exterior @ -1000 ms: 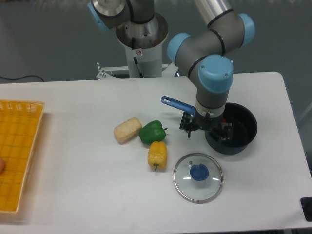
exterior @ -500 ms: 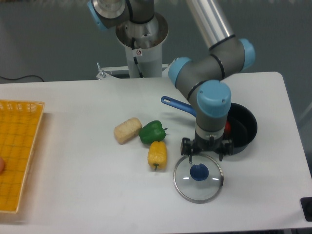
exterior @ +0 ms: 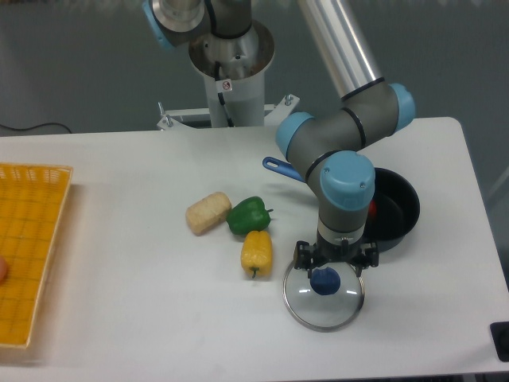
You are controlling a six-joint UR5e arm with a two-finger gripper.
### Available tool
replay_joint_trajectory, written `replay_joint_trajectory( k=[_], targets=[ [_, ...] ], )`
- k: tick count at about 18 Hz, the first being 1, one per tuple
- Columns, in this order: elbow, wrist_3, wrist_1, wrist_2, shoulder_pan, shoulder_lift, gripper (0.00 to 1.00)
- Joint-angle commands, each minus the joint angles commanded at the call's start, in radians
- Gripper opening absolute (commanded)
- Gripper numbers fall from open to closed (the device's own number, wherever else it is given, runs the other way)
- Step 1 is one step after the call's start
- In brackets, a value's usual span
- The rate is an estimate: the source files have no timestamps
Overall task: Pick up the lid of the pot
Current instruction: 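Lower the open gripper down around the blue knob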
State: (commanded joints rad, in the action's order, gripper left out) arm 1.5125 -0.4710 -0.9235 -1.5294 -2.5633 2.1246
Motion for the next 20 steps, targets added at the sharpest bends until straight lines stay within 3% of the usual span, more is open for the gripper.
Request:
replay_joint_trajectory(
  k=[9, 20],
  targets=[
    [-0.006, 0.038, 0.051, -0.005, 0.000, 0.029, 1.00],
    [0.005, 0.046, 0.052, -0.012, 0.012, 0.040, 1.00]
  ],
)
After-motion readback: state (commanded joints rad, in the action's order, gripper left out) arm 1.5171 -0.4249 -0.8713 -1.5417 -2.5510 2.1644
